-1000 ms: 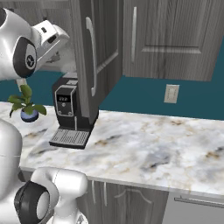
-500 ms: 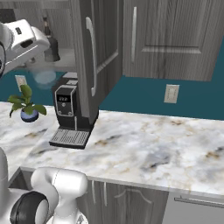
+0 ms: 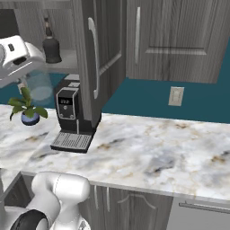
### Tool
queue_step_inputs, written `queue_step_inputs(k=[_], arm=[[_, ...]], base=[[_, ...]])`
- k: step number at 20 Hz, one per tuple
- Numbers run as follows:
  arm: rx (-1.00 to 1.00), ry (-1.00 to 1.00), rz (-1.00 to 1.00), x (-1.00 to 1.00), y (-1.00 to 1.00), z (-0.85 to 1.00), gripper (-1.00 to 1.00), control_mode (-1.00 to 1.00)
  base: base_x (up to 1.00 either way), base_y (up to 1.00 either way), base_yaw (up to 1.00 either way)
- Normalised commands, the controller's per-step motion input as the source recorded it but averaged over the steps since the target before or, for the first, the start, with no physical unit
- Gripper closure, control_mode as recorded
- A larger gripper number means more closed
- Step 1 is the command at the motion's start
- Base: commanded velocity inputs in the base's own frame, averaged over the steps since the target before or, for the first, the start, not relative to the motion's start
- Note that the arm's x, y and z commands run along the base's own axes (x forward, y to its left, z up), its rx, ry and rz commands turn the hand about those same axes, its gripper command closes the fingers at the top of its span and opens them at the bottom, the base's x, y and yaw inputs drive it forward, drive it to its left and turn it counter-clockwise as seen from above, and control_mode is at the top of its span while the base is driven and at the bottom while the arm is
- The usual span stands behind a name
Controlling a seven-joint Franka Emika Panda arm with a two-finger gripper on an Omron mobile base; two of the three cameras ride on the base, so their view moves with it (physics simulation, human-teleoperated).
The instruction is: There is a bowl on the dining counter. Grab a lemon wedge from the fridge and place it in the bowl. Then get the liquor bottle and glass cup from the cabinet and place them next to the bowl.
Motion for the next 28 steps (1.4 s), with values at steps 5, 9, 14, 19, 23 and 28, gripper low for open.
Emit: queue_step_inputs(k=[5,9,14,19,23,28], arm=[[0.01,0.00,0.00,-0.25,-0.01,-0.12,1.00,1.00],[0.00,0.00,0.00,0.00,0.00,0.00,1.00,1.00],[0.00,0.00,0.00,0.00,0.00,0.00,1.00,1.00],[0.00,0.00,0.00,0.00,0.00,0.00,1.00,1.00],[0.00,0.00,0.00,0.00,0.00,0.00,1.00,1.00],[0.00,0.00,0.00,0.00,0.00,0.00,1.00,1.00]], base=[[-0.60,-0.14,0.00],[-1.00,-0.39,-0.02],[-1.00,-0.60,-0.09],[-1.00,-0.69,-0.15],[-1.00,-0.65,-0.15],[-1.00,-0.56,-0.13]])
